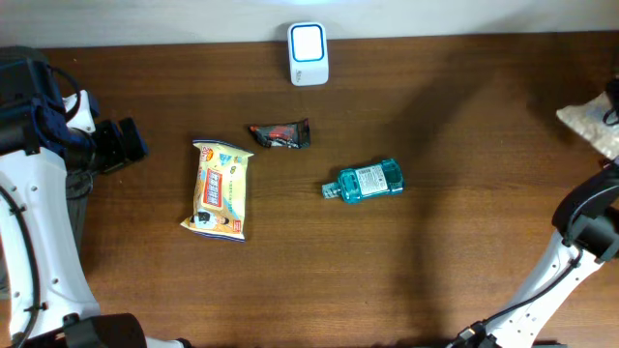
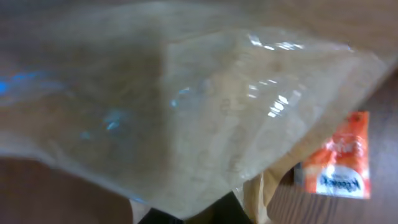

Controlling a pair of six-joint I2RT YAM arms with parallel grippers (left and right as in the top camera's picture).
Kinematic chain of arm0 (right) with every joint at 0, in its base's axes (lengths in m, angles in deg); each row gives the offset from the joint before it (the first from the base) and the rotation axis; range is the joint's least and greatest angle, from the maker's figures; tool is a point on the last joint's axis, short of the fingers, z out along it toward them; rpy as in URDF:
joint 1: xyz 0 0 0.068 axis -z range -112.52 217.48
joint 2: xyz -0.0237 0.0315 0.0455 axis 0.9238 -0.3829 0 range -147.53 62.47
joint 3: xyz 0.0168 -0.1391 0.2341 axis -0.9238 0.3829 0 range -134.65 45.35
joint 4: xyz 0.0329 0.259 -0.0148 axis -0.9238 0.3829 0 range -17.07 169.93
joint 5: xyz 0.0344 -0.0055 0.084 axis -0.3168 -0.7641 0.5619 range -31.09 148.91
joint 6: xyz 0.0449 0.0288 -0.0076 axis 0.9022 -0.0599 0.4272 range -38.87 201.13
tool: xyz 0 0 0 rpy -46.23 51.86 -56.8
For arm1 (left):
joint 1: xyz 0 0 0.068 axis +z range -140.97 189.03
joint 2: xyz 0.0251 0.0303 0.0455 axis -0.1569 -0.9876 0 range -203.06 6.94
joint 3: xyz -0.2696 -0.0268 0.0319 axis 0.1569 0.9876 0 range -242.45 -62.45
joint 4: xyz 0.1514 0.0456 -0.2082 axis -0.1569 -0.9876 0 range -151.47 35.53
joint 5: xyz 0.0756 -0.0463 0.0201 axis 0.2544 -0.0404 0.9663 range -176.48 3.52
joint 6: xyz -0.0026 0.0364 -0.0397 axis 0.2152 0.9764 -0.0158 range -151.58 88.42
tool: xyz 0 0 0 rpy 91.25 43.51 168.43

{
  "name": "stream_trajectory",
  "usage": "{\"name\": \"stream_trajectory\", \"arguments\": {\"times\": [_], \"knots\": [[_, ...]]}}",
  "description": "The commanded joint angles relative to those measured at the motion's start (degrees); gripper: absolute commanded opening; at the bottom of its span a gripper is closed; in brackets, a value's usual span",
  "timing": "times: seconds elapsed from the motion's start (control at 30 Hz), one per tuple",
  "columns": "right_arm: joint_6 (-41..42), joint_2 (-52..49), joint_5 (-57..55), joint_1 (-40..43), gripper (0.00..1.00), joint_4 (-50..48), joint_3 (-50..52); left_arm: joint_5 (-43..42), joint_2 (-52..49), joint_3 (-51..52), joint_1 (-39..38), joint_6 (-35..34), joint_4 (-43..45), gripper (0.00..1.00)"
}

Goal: Scan the item barcode
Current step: 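Carry the clear bag to the right table edge and release it, then reach the right gripper to the black-and-red packet and grasp it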

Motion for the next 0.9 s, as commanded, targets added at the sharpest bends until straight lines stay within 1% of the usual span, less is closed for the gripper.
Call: {"name": "stream_trajectory", "arguments": {"times": [0.0,0.13,0.2,0.23,0.3,0.37,0.43,0.47,0.57,0.6,0.63,0.7,0.73,0.77,0.8,0.87], "knots": [[0.9,-2.4,0.7,1.0,0.19,-1.2,2.1,-0.5,0.8,0.2,0.2,-0.3,0.1,0.99],[1.7,-4.0,0.7,2.3,0.18,0.0,2.2,-0.5,0.8,0.2,0.2,-0.3,0.1,0.99],[1.7,-4.0,0.8,3.0,0.19,0.1,2.2,-0.5,0.8,0.2,0.2,-0.3,0.1,0.99],[1.7,-3.9,0.8,3.5,0.24,0.1,2.1,-0.5,0.8,0.2,0.2,-0.3,0.1,0.99],[1.7,-3.7,0.8,4.4,0.39,0.8,2.1,-0.6,0.8,0.2,0.2,-0.3,0.1,0.99],[1.7,-3.3,1.5,5.8,0.41,1.7,1.9,-0.5,0.8,0.2,0.2,-0.3,0.1,0.99],[1.7,-2.9,1.9,7.0,0.54,3.0,1.0,-0.5,0.8,0.2,0.2,-0.3,0.1,0.99],[1.4,-2.8,2.5,7.6,0.56,3.8,-0.1,-0.5,0.8,0.2,0.2,-0.3,0.1,0.99],[0.5,-2.6,5.4,8.2,0.56,6.2,-4.2,-0.5,0.8,0.2,0.2,-0.3,0.1,0.99],[-1.4,-2.4,7.8,8.2,0.56,6.8,-6.3,-0.5,0.8,0.2,0.2,-0.3,0.1,0.99],[-3.8,-2.1,11.7,8.0,0.53,8.1,-9.9,-0.5,0.8,0.2,0.2,-0.3,0.1,0.99],[-4.9,-1.5,14.2,7.3,0.52,10.6,-15.2,-0.5,0.8,0.2,0.2,-0.3,0.1,0.99],[-5.0,-1.2,14.6,6.7,0.54,11.9,-17.7,-0.5,0.8,0.2,0.2,-0.3,0.1,0.99],[-4.9,-0.8,14.8,6.0,0.59,13.6,-20.6,-0.5,0.8,0.2,0.2,-0.3,0.1,0.99],[-5.0,-0.2,15.1,4.9,0.66,15.8,-23.9,-0.5,0.8,0.2,0.2,-0.3,0.1,0.99],[-5.4,0.7,16.6,2.6,0.73,20.0,-29.8,-0.5,0.8,0.2,0.2,-0.3,0.1,0.99]]}}
